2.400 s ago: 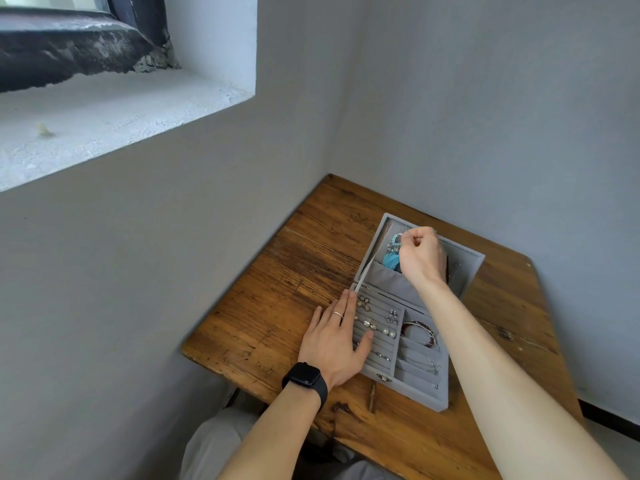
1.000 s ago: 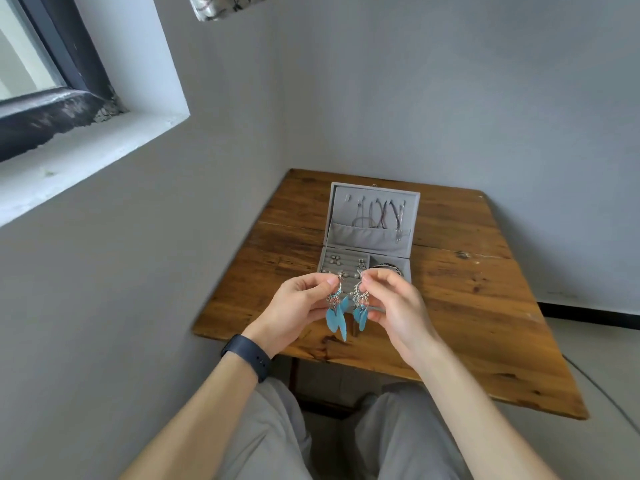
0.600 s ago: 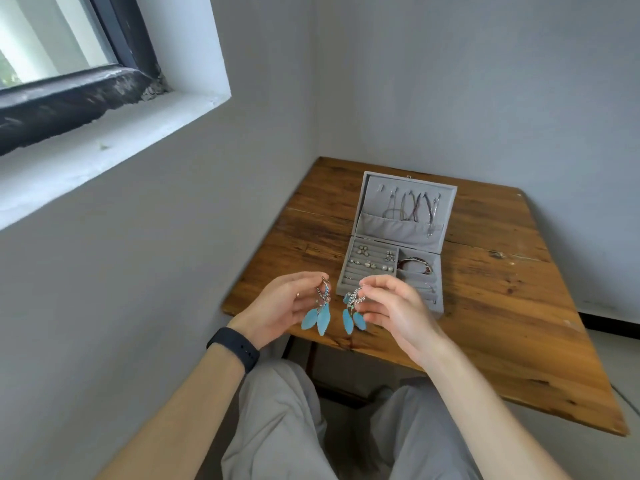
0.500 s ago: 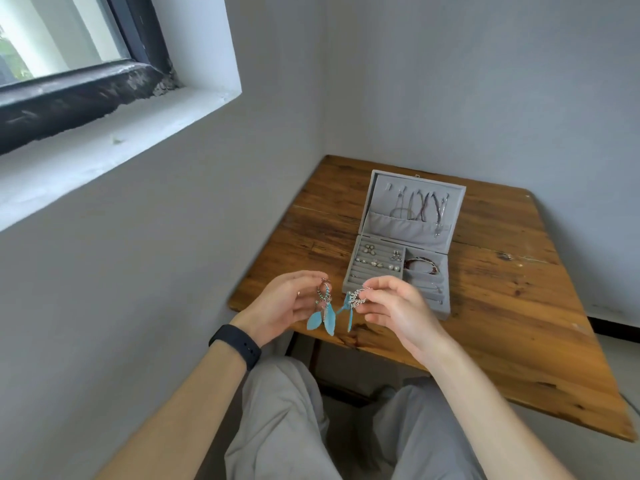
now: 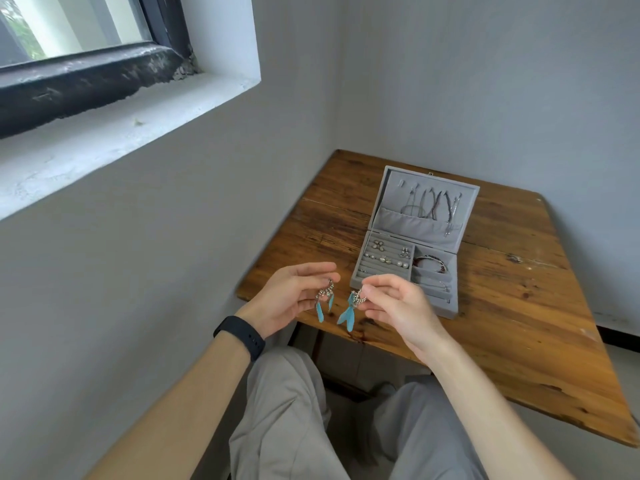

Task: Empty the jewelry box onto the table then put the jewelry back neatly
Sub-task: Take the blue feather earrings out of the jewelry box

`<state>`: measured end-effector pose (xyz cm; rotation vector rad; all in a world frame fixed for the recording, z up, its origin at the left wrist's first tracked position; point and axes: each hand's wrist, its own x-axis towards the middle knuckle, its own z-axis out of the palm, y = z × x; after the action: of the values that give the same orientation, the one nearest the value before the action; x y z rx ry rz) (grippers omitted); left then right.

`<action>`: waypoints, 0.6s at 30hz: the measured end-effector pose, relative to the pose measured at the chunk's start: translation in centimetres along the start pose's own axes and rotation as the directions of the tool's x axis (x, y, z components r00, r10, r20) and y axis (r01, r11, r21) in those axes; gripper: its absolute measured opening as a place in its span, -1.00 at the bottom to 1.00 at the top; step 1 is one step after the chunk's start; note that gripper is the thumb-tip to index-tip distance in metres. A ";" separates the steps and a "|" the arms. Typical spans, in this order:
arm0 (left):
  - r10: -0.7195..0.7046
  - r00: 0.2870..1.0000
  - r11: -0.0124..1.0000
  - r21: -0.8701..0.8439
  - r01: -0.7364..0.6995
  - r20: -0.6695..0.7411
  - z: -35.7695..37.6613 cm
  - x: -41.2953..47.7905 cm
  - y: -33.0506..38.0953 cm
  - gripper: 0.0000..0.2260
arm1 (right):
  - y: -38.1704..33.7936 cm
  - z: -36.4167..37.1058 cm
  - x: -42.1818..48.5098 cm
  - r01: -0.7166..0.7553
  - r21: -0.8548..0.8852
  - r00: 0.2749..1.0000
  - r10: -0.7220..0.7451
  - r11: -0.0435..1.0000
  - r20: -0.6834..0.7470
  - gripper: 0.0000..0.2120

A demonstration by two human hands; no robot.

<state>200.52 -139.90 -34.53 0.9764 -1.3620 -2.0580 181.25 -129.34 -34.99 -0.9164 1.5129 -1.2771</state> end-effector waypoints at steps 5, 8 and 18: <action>0.008 1.000 1.000 0.004 -0.008 -0.014 -0.2 -0.5 -0.3 -0.77 | 0.2 0.2 0.0 0.049 -0.079 0.999 -0.048 0.996 0.015 -0.85; 0.016 0.998 0.997 0.082 -0.011 -0.066 -0.4 -0.8 -0.4 -0.81 | 0.2 0.3 -0.1 0.110 -0.124 0.994 -0.108 0.986 0.021 -0.84; 0.115 0.986 0.944 0.323 -0.070 -0.123 -2.8 -2.4 0.2 -0.78 | -0.7 1.6 -0.5 0.246 -0.484 0.965 -0.261 0.840 0.038 -0.85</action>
<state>204.19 -139.82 -34.33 1.1414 -1.6624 -1.6971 182.93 -129.53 -34.26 -1.4716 1.8241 -1.1050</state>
